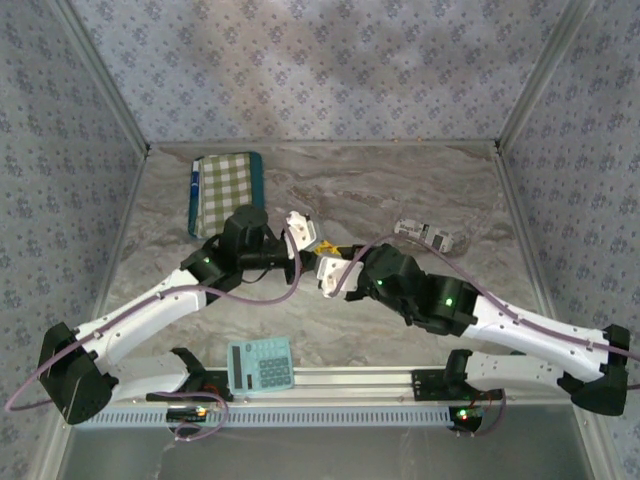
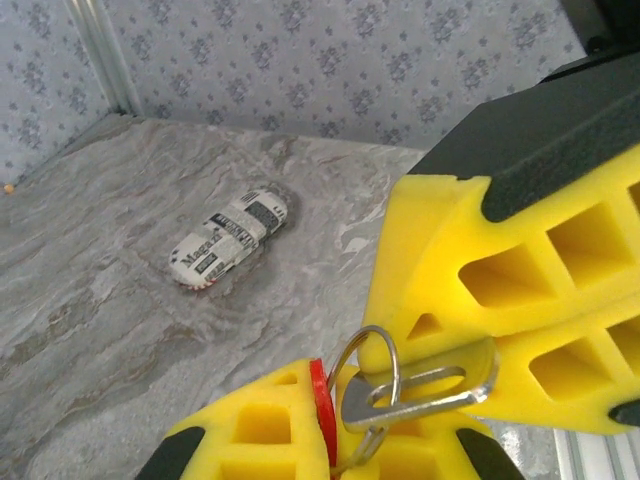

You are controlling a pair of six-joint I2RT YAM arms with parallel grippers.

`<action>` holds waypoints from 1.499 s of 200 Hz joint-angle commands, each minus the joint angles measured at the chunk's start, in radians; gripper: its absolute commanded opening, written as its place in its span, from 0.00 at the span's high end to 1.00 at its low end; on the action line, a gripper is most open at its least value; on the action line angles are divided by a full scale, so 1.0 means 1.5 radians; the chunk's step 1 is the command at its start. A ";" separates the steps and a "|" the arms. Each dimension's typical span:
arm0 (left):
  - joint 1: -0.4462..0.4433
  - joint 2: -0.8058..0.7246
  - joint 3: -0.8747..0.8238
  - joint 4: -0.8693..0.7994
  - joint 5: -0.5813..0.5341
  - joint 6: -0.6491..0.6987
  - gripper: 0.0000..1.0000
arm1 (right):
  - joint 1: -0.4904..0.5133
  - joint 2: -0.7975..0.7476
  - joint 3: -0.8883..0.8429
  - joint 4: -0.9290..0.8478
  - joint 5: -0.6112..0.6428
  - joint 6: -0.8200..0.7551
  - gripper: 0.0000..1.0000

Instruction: Remove the keys from the keyring

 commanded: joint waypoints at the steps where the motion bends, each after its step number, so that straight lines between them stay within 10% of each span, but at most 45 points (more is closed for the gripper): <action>1: -0.019 -0.041 0.076 0.205 0.102 -0.018 1.00 | 0.023 0.091 -0.043 -0.175 -0.072 -0.050 1.00; 129: -0.019 -0.079 0.011 0.225 0.028 -0.021 1.00 | -0.030 0.101 0.043 -0.079 -0.135 0.122 1.00; 208: -0.019 -0.091 -0.095 0.386 -0.115 -0.066 0.58 | -0.038 0.131 0.252 -0.271 -0.168 0.210 1.00; 300: -0.018 -0.077 -0.112 0.410 -0.046 -0.063 0.44 | -0.066 0.166 0.379 -0.353 -0.229 0.271 1.00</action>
